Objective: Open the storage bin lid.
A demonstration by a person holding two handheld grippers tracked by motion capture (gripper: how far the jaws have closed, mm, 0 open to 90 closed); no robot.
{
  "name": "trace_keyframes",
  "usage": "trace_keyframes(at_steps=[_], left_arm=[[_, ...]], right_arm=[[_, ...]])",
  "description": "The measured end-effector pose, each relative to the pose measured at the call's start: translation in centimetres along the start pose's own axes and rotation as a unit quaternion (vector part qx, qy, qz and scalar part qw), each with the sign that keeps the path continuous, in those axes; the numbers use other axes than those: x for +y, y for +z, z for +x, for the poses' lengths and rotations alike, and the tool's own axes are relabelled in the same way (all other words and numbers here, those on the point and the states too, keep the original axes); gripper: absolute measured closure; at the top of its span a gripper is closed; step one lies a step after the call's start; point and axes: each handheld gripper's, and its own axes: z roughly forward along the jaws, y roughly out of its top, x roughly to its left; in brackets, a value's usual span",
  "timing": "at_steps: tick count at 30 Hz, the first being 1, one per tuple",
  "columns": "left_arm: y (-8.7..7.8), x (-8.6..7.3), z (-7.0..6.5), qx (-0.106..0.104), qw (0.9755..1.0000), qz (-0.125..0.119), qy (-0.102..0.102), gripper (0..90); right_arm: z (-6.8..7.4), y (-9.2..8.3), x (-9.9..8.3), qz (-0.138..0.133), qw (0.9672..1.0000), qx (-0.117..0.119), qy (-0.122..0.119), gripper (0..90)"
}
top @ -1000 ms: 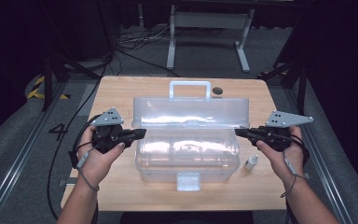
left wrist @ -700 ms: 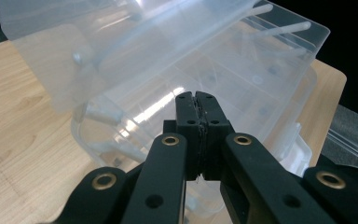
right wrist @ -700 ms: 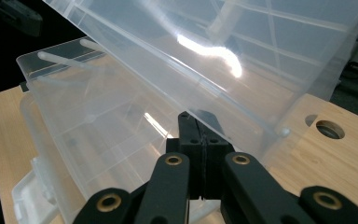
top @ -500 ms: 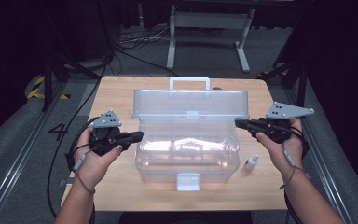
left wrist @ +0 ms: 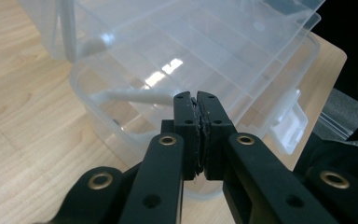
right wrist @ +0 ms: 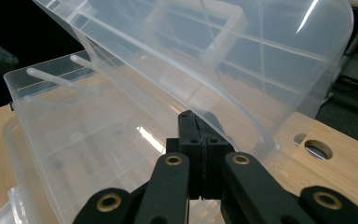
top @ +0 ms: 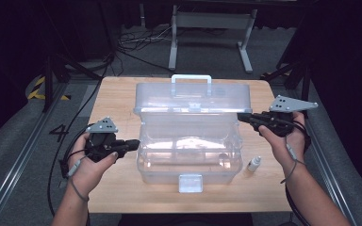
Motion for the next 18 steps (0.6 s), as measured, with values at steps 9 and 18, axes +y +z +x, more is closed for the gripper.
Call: trace_keyframes(at_steps=[9, 18], left_arm=[[0.4, -0.4, -0.5, -0.014, 0.9989, 0.043, 0.014, 86.8], [2.1, -0.3, -1.9, -0.065, 0.9904, 0.101, 0.069, 83.5]], right_arm=[[-0.6, 0.4, 0.6, -0.004, 1.0000, -0.002, 0.001, 90.0], [-0.8, 0.6, 1.1, -0.002, 1.0000, -0.003, 0.000, 90.0]])
